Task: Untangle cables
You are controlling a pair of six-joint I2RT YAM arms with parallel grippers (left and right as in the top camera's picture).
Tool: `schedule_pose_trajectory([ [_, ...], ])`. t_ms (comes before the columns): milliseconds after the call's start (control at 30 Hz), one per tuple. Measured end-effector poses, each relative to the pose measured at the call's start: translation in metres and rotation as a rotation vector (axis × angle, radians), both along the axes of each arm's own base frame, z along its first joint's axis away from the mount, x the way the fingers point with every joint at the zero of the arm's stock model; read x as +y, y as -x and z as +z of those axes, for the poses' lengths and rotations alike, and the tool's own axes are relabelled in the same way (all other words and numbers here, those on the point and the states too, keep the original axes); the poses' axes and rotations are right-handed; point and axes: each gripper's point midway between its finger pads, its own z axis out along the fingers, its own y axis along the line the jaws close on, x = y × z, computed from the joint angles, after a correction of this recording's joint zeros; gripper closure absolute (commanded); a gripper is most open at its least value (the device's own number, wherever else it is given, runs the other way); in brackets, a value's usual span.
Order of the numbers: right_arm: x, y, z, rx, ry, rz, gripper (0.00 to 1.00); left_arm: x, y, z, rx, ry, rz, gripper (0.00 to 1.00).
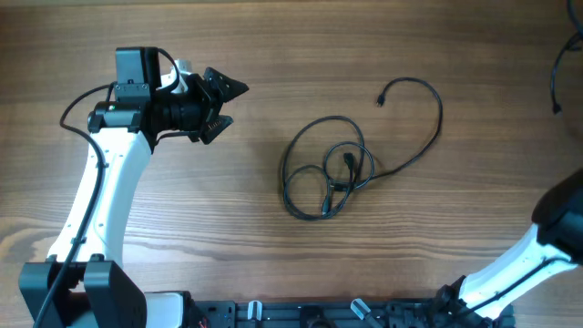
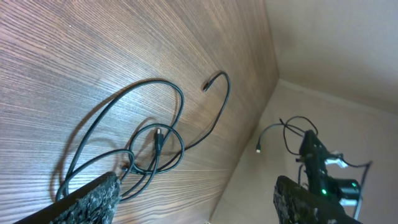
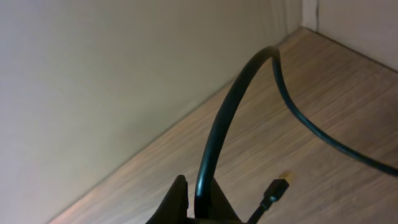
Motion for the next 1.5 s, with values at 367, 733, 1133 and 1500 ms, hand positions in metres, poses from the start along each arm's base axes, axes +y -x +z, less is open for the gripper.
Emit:
schedule_pose_trajectory([
  [367,-0.017,-0.006,-0.022,0.034,0.041,-0.065,0.0,0.0,0.001,-0.001,0.007,-0.002,0.001,0.18],
  [733,-0.033,0.063,-0.085,0.374,-0.094,-0.408,0.0,0.0,0.001,-0.001,0.008,-0.002,0.001,0.18],
  [1133,-0.022,0.123,-0.116,0.679,-0.07,-0.453,0.0,0.0,0.001,-0.001,-0.003,-0.009,-0.008,0.23],
  [1500,0.14,0.094,0.086,0.251,0.076,0.186,0.0,-0.003,0.006,-0.025,-0.088,-0.269,-0.112,0.3],
])
